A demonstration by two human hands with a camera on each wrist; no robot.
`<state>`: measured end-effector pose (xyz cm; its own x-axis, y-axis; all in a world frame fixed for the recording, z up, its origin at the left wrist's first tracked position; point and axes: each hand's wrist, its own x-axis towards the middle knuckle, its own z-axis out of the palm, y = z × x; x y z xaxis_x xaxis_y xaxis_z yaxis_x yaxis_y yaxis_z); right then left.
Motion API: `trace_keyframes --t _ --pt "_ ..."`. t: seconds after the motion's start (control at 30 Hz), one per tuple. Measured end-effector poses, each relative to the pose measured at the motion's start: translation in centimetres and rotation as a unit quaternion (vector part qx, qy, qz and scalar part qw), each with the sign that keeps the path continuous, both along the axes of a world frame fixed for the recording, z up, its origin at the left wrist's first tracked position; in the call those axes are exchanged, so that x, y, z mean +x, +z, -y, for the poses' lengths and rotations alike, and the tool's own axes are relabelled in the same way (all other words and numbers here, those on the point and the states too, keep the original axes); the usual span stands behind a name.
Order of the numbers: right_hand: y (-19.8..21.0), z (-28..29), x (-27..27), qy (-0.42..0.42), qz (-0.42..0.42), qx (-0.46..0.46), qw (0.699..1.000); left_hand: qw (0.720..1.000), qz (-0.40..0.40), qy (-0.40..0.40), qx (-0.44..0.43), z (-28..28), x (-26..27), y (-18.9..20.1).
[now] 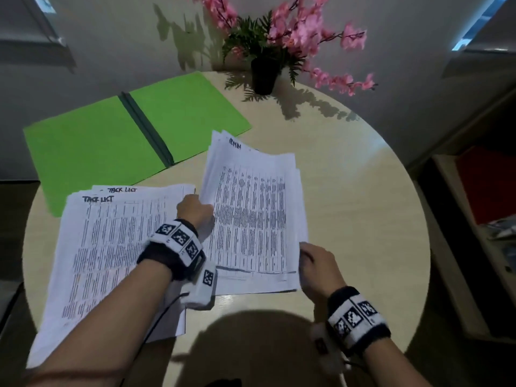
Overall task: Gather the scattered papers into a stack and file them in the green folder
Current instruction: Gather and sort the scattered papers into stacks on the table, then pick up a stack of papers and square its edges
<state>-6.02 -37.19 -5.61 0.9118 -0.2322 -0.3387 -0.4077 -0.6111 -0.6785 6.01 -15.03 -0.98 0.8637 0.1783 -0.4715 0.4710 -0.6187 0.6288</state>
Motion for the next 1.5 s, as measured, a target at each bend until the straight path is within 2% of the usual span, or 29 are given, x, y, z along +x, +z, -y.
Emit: trace_keyframes --t 0.03,0.1,0.17,0.2,0.27,0.33,0.37,0.47,0.57,0.67,0.77,0.9,1.0,1.07,1.17,1.23,1.27,1.37,1.43,1.5 --pt "0.6 0.8 0.3 -0.073 0.028 0.026 0.997 1.000 -0.002 -0.005 0.008 0.5 -0.4 -0.4" --pt "0.6 2.5 1.0 -0.191 0.031 0.048 0.980 0.999 0.007 -0.036 0.031 1.1 -0.7 -1.4" --pt "0.8 2.5 1.9 -0.234 -0.013 0.090 0.968 0.997 -0.004 -0.063 0.039 2.0 -0.9 -1.8" --pt "0.8 1.8 2.2 -0.238 -0.032 0.128 0.962 0.998 -0.003 -0.058 0.013 2.4 -1.2 -1.9" --pt "1.3 -0.2 2.7 -0.196 -0.058 0.158 0.966 0.995 -0.043 -0.011 -0.094 3.3 -2.1 -1.9" --pt "1.7 -2.1 2.6 -0.152 -0.043 0.143 0.977 0.984 -0.064 0.031 -0.165 3.4 -2.8 -1.9" --pt "2.0 -2.6 2.5 -0.141 -0.018 0.124 0.982 0.983 -0.067 0.037 -0.169 3.2 -3.1 -1.6" --pt "5.2 -3.1 2.0 -0.151 0.108 0.139 0.973 0.977 0.059 0.042 -0.199 2.2 -3.4 1.1" --pt "9.4 -2.3 1.7 -0.154 0.245 0.153 0.945 0.929 0.194 0.021 -0.313 0.7 -3.8 6.0" --pt "12.3 -2.0 0.9 -0.135 0.316 0.196 0.918 0.899 0.235 -0.023 -0.370 -1.1 -4.0 8.5" --pt "12.2 -2.9 -0.7 -0.143 0.305 0.238 0.911 0.897 0.234 -0.033 -0.374 -2.1 -5.3 7.7" --pt "11.0 -4.8 -2.5 -0.153 0.268 0.290 0.906 0.898 0.191 -0.065 -0.392 -2.0 -6.9 6.1" --pt "12.4 -6.0 -2.0 -0.174 0.297 0.262 0.902 0.900 0.192 -0.056 -0.386 -2.2 -7.0 6.1" --pt "14.1 -6.6 -1.1 -0.176 0.337 0.264 0.886 0.901 0.204 -0.049 -0.379 -3.0 -6.7 6.6" --pt "16.3 -7.9 0.6 -0.163 0.369 0.314 0.859 0.915 0.247 -0.077 -0.308 -5.5 -5.9 7.4" --pt "16.1 -9.5 1.8 -0.139 0.365 0.355 0.849 0.927 0.280 -0.047 -0.244 -7.3 -5.4 8.6" --pt "15.5 -11.1 2.3 -0.123 0.345 0.348 0.863 0.931 0.294 -0.017 -0.218 -8.9 -5.0 8.9" --pt "12.6 -15.4 2.6 -0.068 0.247 0.261 0.931 0.933 0.276 0.119 -0.201 -12.7 -3.2 9.1" --pt "10.3 -18.4 2.4 -0.026 0.189 0.171 0.967 0.942 0.238 0.170 -0.165 -16.1 -2.4 7.1" --pt "8.1 -20.5 2.2 0.005 0.128 0.104 0.986 0.954 0.191 0.196 -0.120 -18.8 -2.3 4.3"
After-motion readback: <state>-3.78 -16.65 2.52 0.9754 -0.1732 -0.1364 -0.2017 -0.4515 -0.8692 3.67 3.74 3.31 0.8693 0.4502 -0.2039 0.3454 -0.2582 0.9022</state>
